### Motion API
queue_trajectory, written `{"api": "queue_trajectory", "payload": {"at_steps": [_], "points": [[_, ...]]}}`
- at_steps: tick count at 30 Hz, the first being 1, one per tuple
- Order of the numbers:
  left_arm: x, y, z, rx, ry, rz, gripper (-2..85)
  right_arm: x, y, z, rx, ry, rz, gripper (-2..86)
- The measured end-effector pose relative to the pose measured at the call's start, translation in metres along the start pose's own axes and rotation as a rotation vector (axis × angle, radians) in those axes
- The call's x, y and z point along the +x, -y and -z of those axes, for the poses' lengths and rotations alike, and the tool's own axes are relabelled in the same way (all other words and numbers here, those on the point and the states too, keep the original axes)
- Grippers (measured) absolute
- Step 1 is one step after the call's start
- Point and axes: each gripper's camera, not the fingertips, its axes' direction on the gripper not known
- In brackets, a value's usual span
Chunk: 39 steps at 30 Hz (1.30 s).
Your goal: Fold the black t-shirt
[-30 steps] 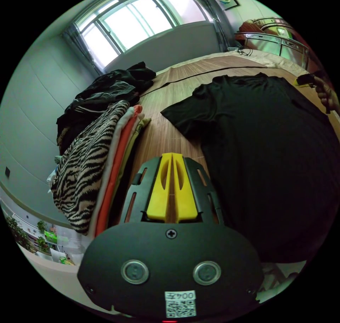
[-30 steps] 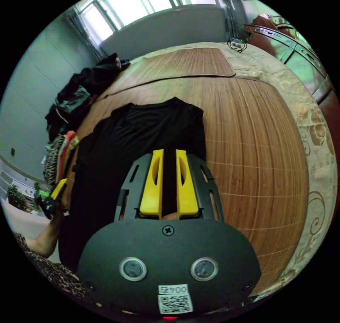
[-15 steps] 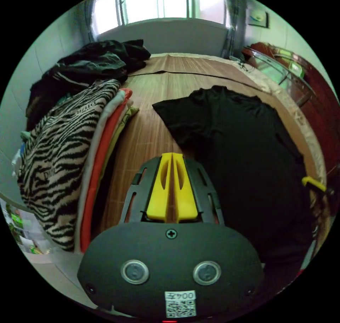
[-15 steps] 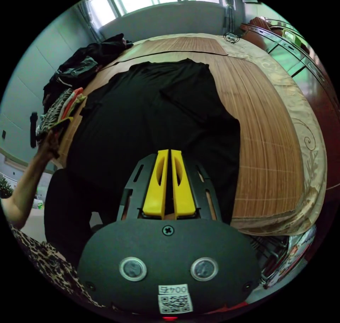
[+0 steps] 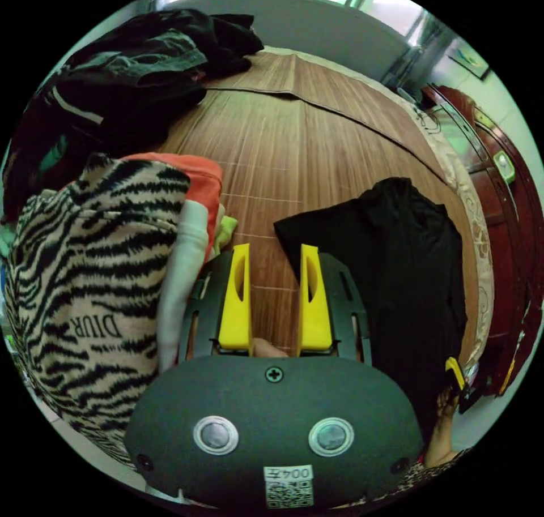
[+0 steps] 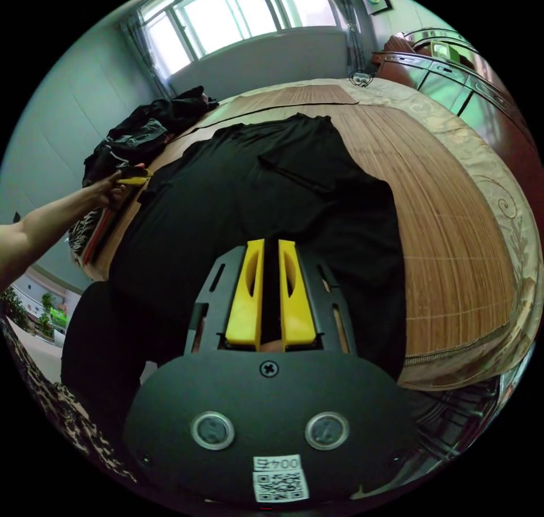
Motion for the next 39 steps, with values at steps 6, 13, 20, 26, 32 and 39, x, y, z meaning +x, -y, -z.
{"api": "queue_trajectory", "payload": {"at_steps": [6,13,20,26,32,39], "points": [[-0.012,0.011,-0.017,0.079,-0.119,0.092,12.2,0.005,-0.015,0.008,0.011,0.034,-0.026,4.8],[0.018,0.017,-0.031,0.084,0.000,-0.017,9.3,0.006,-0.029,0.015,0.019,0.040,-0.042,4.1],[0.056,0.014,-0.037,0.082,-0.008,-0.083,3.1,0.008,-0.039,0.020,0.023,0.054,-0.059,3.0],[0.077,0.002,-0.012,0.159,-0.063,-0.020,1.7,0.008,-0.045,0.024,0.025,0.062,-0.064,2.1],[0.139,-0.016,0.020,0.187,-0.039,-0.100,1.3,0.008,-0.050,0.028,0.026,0.084,-0.070,2.3],[0.272,-0.058,0.041,0.227,0.123,-0.329,1.3,0.008,-0.051,0.031,0.027,0.100,-0.083,2.6]]}}
